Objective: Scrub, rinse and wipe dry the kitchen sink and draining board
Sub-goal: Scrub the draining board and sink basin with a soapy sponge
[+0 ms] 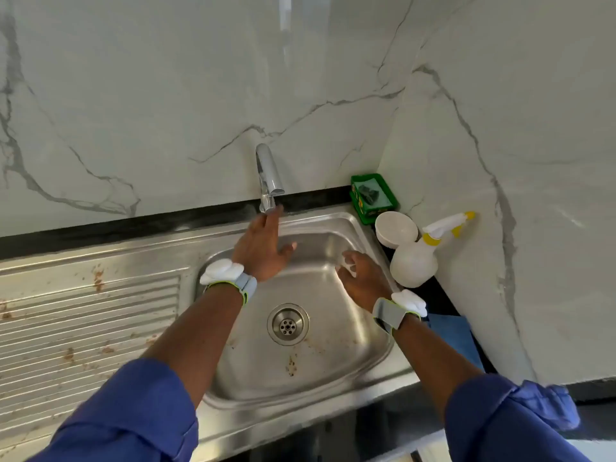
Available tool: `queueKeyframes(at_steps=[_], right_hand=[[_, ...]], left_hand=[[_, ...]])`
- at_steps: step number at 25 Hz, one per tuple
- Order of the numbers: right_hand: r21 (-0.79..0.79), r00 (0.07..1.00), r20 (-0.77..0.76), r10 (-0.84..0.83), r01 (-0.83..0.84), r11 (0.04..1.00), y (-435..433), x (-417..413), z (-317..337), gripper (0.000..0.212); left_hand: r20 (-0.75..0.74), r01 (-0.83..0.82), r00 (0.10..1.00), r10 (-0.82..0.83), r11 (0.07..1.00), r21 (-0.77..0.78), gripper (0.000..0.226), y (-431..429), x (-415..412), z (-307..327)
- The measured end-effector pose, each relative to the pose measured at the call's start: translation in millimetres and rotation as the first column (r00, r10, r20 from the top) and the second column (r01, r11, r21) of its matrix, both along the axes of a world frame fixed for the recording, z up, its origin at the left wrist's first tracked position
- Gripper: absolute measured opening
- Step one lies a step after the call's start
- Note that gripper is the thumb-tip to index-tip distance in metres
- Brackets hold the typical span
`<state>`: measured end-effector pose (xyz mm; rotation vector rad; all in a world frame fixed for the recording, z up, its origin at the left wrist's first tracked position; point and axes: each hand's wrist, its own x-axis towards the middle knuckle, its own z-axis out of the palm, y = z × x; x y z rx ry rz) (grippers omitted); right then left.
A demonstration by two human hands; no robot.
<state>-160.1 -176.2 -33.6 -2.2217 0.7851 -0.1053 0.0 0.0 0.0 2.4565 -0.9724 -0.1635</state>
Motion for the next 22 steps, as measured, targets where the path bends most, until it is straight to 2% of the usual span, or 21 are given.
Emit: queueKeyframes(at_steps=[2,5,8,10,12,14,16,18,20,22], right_hand=[[-0.023,0.997,0.056,-0.054,0.055,0.998,-17.4,21.3,-0.4,0.036],[-0.088,0.983,0.114,-0.147,0.157,0.984,-42.6,53.5,9.1,0.029],[-0.073,0.928,0.174,-0.330,0.347,0.935,-74.6,91.0,20.0,0.021],[-0.044,0.891,0.215,-0.401,0.419,0.907,-103.9,124.7,19.1,0.021],[-0.104,0.885,0.196,-0.422,0.446,0.889,-130.5,149.1,19.5,0.022],[-0.173,0.918,0.104,-0.384,0.397,0.902,-159.9,167.5,20.4,0.023],[-0.225,0.958,-0.082,-0.273,0.249,0.942,-185.8,183.0,21.9,0.024],[-0.255,0.949,-0.259,-0.181,0.114,0.960,-200.5,193.4,20.1,0.024],[-0.270,0.944,-0.302,-0.132,0.049,0.962,-207.3,196.0,19.6,0.024],[-0.310,0.930,-0.362,-0.058,-0.061,0.949,-211.5,198.7,22.6,0.023]], left_hand=[[0.013,-0.146,0.989,0.147,0.987,-0.068,0.076,-23.6,23.8,1.5],[0.025,-0.322,0.946,0.322,0.947,-0.019,0.064,-46.1,59.3,5.1],[-0.180,-0.426,0.898,0.401,0.894,-0.137,0.055,-59.6,83.1,-2.9],[-0.213,-0.457,0.881,0.422,0.875,-0.160,0.044,-67.4,98.5,-12.6],[-0.105,-0.396,0.917,0.386,0.910,-0.119,0.042,-68.4,105.5,-27.2],[-0.116,-0.388,0.922,0.371,0.896,-0.215,0.044,-66.7,108.3,-45.8],[-0.147,-0.381,0.924,0.352,0.865,-0.327,0.046,-67.0,114.8,-64.5],[-0.035,-0.357,0.929,0.369,0.867,-0.348,0.049,-71.5,120.4,-82.1],[0.073,-0.326,0.926,0.370,0.883,-0.338,0.057,-72.4,125.2,-90.0],[0.028,-0.331,0.929,0.368,0.864,-0.379,0.062,-72.4,128.2,-93.0]])
